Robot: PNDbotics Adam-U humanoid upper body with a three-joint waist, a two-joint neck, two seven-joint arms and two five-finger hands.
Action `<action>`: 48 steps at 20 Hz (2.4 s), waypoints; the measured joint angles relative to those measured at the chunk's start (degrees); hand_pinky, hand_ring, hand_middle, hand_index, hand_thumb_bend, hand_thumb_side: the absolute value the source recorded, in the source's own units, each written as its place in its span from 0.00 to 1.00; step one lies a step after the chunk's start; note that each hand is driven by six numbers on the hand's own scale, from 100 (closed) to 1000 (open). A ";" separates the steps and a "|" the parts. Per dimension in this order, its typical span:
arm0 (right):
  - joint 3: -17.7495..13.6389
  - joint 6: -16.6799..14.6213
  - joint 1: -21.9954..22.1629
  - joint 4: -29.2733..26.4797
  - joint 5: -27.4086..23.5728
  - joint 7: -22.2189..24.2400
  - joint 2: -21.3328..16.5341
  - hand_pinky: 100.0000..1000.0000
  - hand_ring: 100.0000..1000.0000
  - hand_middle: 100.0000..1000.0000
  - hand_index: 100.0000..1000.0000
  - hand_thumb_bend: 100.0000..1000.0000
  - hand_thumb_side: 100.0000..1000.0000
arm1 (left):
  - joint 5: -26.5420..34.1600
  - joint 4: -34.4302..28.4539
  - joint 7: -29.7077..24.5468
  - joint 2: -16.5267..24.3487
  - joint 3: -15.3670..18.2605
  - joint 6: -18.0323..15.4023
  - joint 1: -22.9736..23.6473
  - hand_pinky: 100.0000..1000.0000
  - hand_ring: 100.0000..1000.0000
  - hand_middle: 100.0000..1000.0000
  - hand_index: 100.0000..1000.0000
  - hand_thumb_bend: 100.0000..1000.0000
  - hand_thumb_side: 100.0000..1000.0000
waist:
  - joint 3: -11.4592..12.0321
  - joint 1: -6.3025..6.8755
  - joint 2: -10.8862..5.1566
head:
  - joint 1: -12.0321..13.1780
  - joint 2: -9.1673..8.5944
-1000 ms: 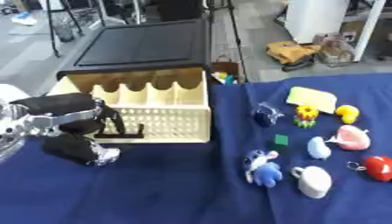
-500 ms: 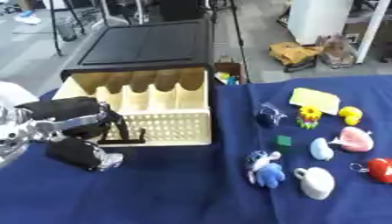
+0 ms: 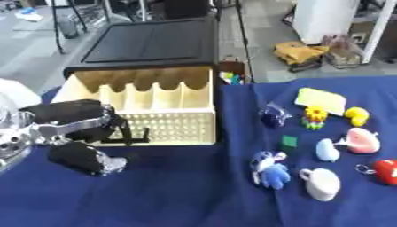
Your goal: Pick up objects from table and place into drawer.
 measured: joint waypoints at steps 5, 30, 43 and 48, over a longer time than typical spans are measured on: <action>-0.24 -0.01 0.03 0.00 -0.02 -0.01 0.00 0.71 0.79 0.69 0.72 0.17 0.96 | 0.01 0.00 0.36 0.00 -0.19 -0.89 -0.01 0.00 0.01 0.05 0.62 0.23 0.69 | 0.03 0.00 -0.15 | 0.00 0.02; -0.27 0.02 0.51 0.00 -0.18 0.00 0.00 0.71 0.79 0.69 0.72 0.16 0.96 | -0.32 0.00 2.57 -0.03 -1.78 -4.67 -0.86 0.00 0.01 0.05 0.52 0.21 0.72 | 0.39 0.07 -0.83 | -0.01 0.13; -0.28 0.03 0.98 0.00 -0.21 -0.01 0.00 0.71 0.79 0.69 0.72 0.16 0.96 | -1.22 0.00 2.03 -0.04 -3.49 -7.29 -0.96 0.00 0.01 0.05 0.46 0.20 0.72 | 0.87 0.20 -1.23 | -0.15 0.49; -0.28 0.07 0.98 0.00 -0.21 -0.06 0.00 0.71 0.79 0.69 0.72 0.16 0.96 | -1.58 0.00 1.69 -0.05 -3.91 -8.15 -0.96 0.00 0.01 0.05 0.45 0.20 0.72 | 0.89 0.16 -1.23 | -0.15 0.49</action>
